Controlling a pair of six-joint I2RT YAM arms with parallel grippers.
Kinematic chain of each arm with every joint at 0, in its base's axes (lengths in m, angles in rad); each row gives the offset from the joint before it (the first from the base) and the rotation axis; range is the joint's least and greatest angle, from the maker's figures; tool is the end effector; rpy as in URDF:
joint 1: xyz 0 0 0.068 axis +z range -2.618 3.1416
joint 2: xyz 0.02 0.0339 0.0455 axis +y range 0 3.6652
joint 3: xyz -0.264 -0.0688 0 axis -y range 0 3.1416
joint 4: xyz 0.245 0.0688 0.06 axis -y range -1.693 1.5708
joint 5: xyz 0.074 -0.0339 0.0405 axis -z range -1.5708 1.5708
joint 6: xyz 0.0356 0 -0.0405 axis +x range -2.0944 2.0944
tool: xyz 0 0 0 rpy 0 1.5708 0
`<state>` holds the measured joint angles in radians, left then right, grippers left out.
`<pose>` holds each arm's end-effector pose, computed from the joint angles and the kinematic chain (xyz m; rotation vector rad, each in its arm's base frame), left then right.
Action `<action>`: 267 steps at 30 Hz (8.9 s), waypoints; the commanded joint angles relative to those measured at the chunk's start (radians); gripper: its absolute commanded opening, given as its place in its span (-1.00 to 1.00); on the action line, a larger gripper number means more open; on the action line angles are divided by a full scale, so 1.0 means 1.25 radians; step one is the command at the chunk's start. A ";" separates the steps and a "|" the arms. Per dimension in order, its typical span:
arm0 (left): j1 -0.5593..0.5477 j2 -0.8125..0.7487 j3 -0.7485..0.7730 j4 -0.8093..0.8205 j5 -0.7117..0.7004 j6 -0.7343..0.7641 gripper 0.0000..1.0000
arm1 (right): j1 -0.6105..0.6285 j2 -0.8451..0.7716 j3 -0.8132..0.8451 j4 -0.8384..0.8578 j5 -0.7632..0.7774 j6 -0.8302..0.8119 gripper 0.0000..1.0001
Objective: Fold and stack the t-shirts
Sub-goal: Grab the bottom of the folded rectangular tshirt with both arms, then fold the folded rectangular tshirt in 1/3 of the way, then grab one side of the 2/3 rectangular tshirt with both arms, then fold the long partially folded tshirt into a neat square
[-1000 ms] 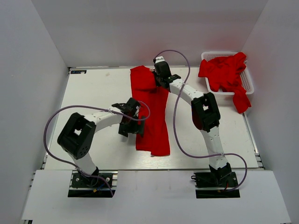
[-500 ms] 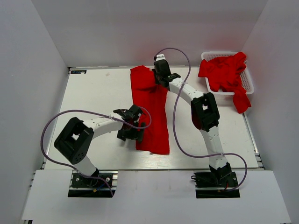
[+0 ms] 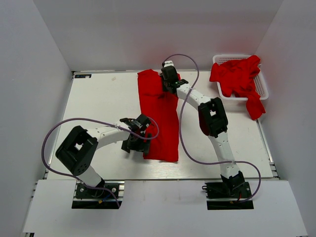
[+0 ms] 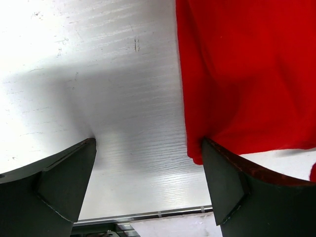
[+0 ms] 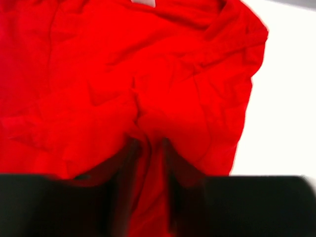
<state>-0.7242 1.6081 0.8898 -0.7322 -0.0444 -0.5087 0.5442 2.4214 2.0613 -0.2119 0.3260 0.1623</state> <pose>0.2010 -0.1757 0.1525 0.3205 3.0003 -0.0504 0.4845 0.2799 0.1991 -0.2138 2.0992 0.0723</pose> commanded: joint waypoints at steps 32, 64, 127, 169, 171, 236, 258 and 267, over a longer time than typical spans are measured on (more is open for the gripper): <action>-0.007 -0.216 -0.050 -0.004 0.037 -0.139 1.00 | 0.139 -0.856 -1.022 -0.191 -0.353 0.377 0.81; -0.125 -0.084 -0.145 0.084 0.029 -0.278 -1.00 | 0.222 -0.803 -1.065 -0.234 -0.371 0.487 -1.00; 0.146 0.230 0.563 -0.065 -0.109 0.033 -1.00 | 0.008 -0.398 -0.334 -0.487 -0.222 0.205 -1.00; 0.192 -0.088 0.259 -0.120 -0.152 -0.073 1.00 | 0.065 -0.461 -0.423 -0.281 -0.444 0.048 0.81; 0.192 -0.131 0.172 -0.105 -0.137 -0.080 1.00 | 0.084 -0.427 -0.397 -0.258 -0.453 0.053 0.81; 0.192 0.149 0.045 0.267 0.034 0.019 -1.00 | 0.119 -0.476 -0.792 -0.070 -0.321 0.527 -0.94; 0.144 -0.349 0.045 -0.055 0.009 -0.063 -1.00 | 0.177 -0.857 -0.779 -0.432 -0.309 0.463 -1.00; 0.164 -0.228 0.311 -0.092 -0.091 -0.063 -1.00 | 0.159 -0.808 -0.578 -0.521 -0.160 0.415 -1.00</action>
<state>-0.5446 1.2915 1.1820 -0.8154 -0.0666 -0.5854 0.7578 1.3907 1.2488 -0.7609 0.0158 0.7269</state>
